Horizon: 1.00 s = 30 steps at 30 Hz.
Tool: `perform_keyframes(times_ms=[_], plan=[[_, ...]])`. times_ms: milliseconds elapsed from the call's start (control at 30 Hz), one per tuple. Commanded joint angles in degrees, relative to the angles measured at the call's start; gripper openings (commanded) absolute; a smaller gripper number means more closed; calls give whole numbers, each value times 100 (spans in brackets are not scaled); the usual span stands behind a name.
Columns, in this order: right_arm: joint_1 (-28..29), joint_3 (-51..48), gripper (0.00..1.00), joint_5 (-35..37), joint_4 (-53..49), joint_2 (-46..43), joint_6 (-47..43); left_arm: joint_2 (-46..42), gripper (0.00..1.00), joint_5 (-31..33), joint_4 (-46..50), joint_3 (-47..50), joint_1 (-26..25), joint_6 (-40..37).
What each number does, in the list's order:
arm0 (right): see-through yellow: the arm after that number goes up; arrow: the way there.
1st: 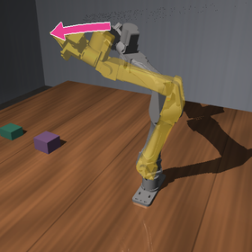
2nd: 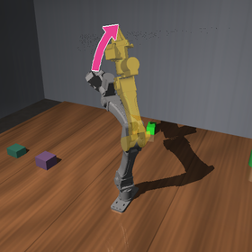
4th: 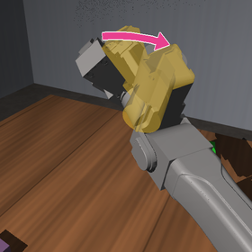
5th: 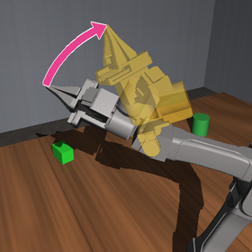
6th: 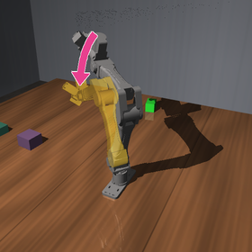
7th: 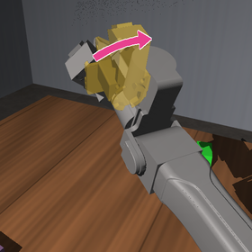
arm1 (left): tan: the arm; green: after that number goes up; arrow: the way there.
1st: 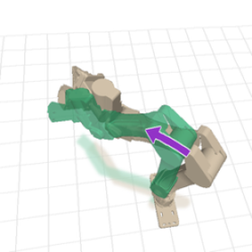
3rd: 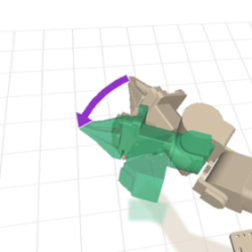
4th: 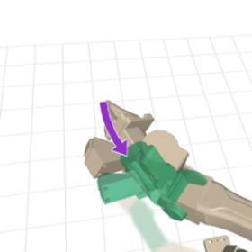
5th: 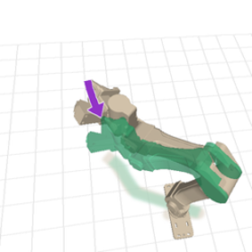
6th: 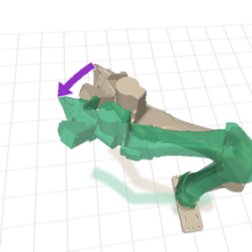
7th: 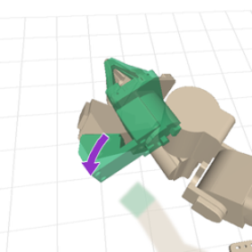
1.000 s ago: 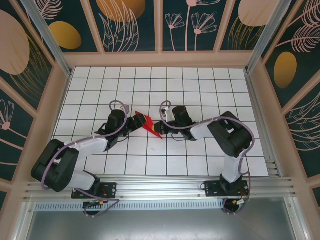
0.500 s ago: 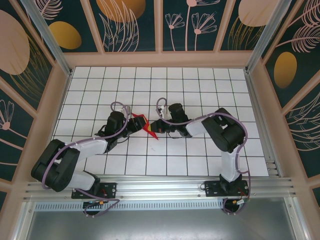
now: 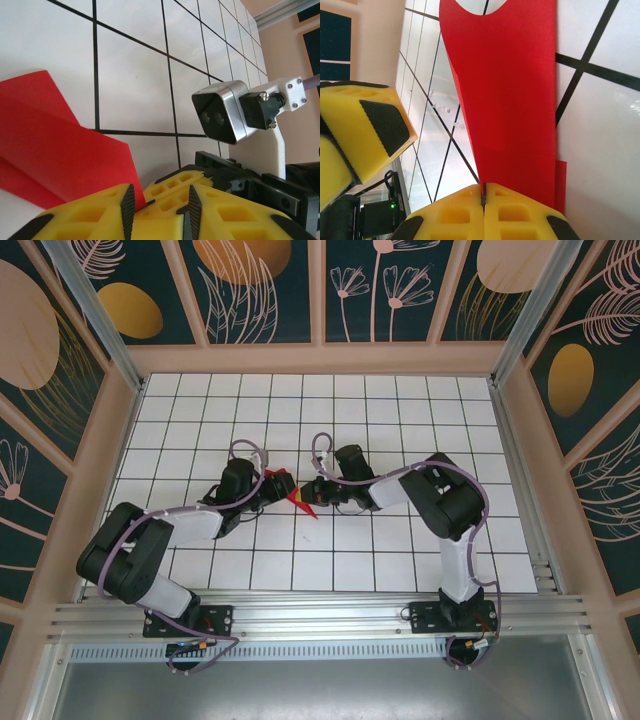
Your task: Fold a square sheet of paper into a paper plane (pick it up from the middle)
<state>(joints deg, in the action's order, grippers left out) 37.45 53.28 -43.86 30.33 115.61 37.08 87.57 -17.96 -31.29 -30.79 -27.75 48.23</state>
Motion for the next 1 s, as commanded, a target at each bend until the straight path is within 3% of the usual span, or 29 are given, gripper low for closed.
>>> perform_keyframes(times_ms=[0,967], plan=[[-62,143,0,-156,-101,145,102,155,33,116,37,-232,24,-94],[-133,537,4,-335,-728,319,-91,811,30,286,227,-533,21,-67]])
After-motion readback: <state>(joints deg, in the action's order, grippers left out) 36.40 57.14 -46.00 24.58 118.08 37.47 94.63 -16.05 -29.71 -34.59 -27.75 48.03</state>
